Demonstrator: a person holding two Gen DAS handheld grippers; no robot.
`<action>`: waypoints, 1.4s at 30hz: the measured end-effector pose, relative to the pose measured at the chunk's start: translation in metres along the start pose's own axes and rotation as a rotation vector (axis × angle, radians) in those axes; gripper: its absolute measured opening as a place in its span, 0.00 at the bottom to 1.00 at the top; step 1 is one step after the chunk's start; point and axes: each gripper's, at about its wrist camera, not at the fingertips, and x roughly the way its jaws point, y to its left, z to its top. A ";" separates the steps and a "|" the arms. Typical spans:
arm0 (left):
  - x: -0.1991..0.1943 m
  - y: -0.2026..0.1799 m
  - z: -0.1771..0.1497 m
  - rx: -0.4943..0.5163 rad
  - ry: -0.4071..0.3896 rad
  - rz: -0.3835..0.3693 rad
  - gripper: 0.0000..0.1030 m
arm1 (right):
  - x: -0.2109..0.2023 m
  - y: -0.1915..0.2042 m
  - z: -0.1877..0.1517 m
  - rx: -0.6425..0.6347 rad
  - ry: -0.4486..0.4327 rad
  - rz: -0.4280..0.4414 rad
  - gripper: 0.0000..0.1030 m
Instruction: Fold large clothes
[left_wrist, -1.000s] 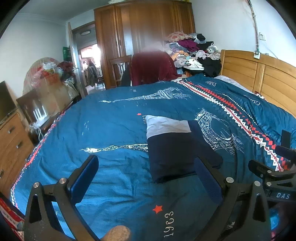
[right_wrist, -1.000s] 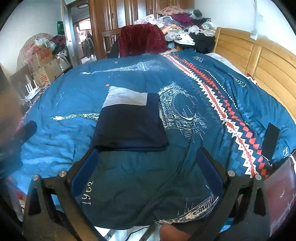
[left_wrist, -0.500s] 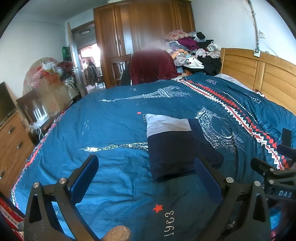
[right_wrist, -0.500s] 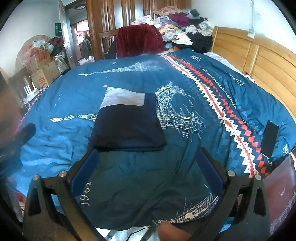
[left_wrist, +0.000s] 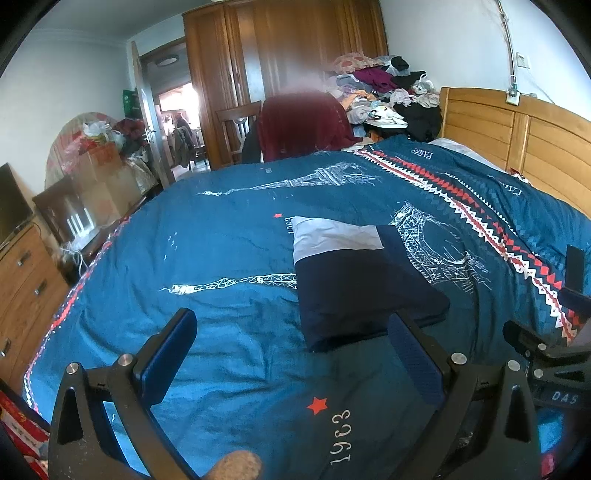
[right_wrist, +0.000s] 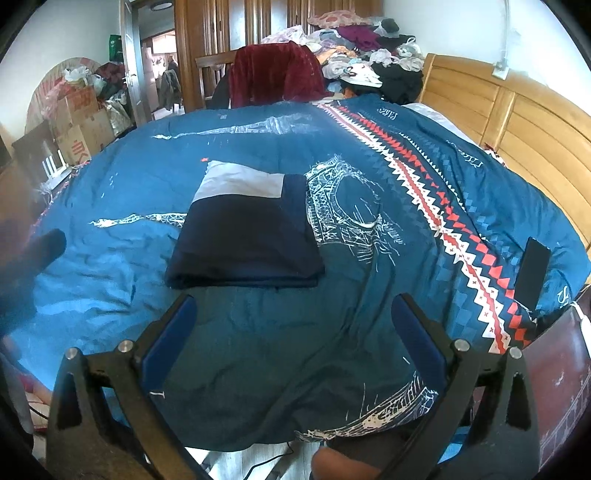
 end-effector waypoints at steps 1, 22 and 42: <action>0.000 0.001 0.000 -0.003 0.001 0.001 1.00 | 0.001 -0.001 -0.001 -0.001 0.002 -0.002 1.00; -0.002 -0.002 0.005 0.010 -0.001 -0.005 1.00 | -0.004 -0.005 -0.003 -0.006 -0.018 0.009 1.00; -0.013 -0.009 0.012 0.014 -0.037 -0.008 1.00 | -0.022 -0.009 0.025 -0.021 -0.139 0.031 1.00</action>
